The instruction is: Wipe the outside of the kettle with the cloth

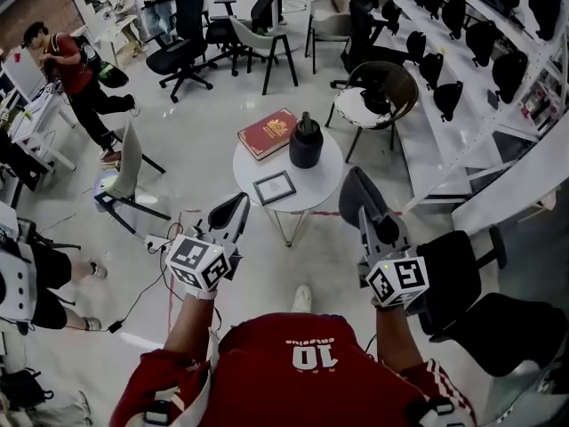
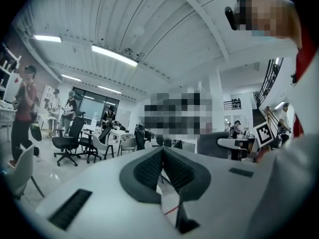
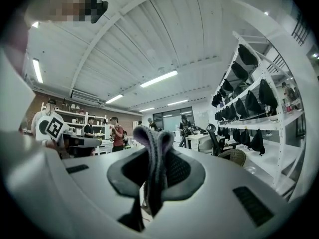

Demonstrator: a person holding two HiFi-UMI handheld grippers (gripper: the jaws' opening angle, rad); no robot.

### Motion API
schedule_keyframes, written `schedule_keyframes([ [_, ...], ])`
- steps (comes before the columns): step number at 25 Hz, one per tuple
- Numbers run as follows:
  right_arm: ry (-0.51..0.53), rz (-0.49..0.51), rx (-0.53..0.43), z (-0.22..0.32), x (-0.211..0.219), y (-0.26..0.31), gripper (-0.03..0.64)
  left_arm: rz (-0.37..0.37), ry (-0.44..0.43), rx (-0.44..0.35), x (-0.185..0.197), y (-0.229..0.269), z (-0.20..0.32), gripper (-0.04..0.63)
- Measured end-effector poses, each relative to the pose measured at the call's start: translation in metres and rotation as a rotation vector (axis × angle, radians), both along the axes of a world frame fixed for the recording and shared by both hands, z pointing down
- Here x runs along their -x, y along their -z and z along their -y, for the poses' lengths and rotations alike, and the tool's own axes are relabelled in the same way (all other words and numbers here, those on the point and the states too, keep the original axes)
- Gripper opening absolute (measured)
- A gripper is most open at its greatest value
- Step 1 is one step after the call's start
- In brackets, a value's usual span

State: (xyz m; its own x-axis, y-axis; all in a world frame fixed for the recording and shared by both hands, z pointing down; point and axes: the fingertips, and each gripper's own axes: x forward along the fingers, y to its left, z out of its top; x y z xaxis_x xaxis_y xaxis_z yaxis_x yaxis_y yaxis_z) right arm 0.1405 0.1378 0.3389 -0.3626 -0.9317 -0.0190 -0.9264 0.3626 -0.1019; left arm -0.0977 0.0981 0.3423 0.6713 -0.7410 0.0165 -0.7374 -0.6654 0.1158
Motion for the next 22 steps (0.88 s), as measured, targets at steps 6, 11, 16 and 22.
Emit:
schedule_keyframes([
  [6,0.023,0.016,0.006,0.042,-0.028,-0.005,0.061,0.021,0.012,-0.004,-0.030,0.002,0.037,0.008],
  [11,0.045,0.035,0.025,0.067,-0.053,-0.015,0.061,0.041,0.013,0.012,-0.059,-0.001,0.056,0.008],
  [16,0.065,0.058,0.026,0.086,-0.069,-0.023,0.061,0.057,0.015,0.009,-0.078,0.001,0.068,0.008],
  [22,0.060,0.050,0.058,0.112,-0.087,-0.036,0.061,0.075,0.028,0.009,-0.088,0.003,0.084,0.008],
])
